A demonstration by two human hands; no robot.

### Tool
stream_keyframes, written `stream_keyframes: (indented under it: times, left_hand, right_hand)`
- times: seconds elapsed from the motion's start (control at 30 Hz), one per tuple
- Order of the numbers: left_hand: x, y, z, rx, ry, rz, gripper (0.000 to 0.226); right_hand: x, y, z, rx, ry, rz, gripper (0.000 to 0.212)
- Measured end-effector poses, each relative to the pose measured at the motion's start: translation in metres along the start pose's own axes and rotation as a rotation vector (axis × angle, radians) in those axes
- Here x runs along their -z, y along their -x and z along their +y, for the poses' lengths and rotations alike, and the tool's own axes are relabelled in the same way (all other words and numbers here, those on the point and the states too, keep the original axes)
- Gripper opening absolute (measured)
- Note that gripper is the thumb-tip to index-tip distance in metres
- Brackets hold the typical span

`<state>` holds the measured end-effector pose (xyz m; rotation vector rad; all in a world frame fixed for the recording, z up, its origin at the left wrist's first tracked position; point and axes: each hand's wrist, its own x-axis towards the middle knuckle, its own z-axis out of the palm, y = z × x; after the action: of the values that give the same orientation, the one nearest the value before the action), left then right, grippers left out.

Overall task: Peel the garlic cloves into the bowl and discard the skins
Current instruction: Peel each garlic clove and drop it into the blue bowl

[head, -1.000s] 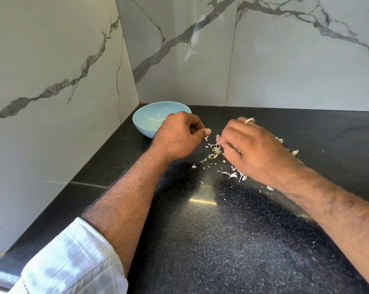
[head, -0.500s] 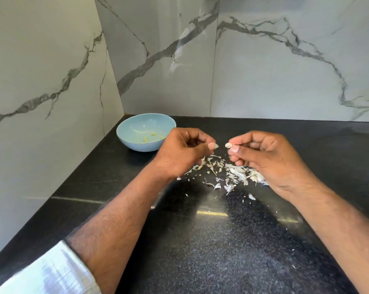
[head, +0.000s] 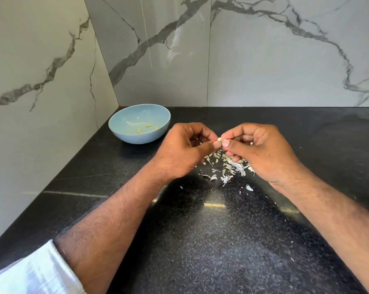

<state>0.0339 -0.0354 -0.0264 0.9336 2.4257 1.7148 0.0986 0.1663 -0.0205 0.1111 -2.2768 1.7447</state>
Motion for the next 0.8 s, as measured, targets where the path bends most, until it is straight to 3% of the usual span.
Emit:
stream_keyframes:
  times: [0.23,0.53,0.8]
  left_hand:
    - [0.003,0.003,0.003,-0.208,-0.365,-0.002,0.005]
    - [0.007,0.002,0.006,-0.312,-0.537,-0.095,0.007]
    - [-0.003,0.005,0.015,-0.373,-0.761,-0.064,0.019]
  right_hand:
    - [-0.002,0.001,0.001,0.049,0.180,0.026,0.008]
    - [-0.004,0.001,0.000,-0.008,0.195,-0.017,0.006]
    - [-0.009,0.001,0.003,-0.103,0.141,-0.015,0.007]
